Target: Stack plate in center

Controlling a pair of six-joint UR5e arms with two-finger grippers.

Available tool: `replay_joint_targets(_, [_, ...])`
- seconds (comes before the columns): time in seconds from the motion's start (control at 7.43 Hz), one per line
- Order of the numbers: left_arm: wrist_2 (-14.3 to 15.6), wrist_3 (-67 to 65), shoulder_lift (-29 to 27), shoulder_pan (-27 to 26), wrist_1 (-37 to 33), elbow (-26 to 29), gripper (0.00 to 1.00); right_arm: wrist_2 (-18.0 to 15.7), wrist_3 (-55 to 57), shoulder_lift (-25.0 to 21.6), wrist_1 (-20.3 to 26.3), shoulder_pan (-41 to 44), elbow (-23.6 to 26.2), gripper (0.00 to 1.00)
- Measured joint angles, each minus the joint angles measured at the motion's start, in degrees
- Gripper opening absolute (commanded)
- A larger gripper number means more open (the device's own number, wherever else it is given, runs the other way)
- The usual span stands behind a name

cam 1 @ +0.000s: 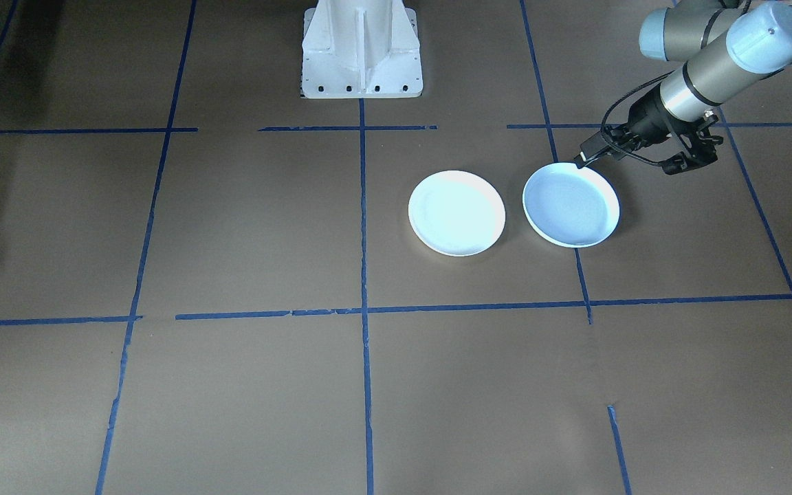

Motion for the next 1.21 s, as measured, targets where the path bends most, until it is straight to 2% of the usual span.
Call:
replay_joint_targets(0.27, [5.59,-4.95,-5.54,5.19,2.65,0.99,1.0,0.0,0.0,0.0,0.0,0.0,0.0,1.0])
replay_joint_targets(0.54, [9.43,-9.04,-9.8,9.31,3.02,4.28,1.0,0.0,0.0,0.0,0.0,0.0,0.0,1.0])
replay_joint_targets(0.81, [10.7,-10.28,-13.61,10.89,2.8,9.44,0.97,0.0,0.0,0.0,0.0,0.0,0.0,1.0])
replay_joint_targets(1.21, [10.94,-10.28,-14.88,12.66,2.5,13.09,0.84,0.0,0.0,0.0,0.0,0.0,0.0,1.0])
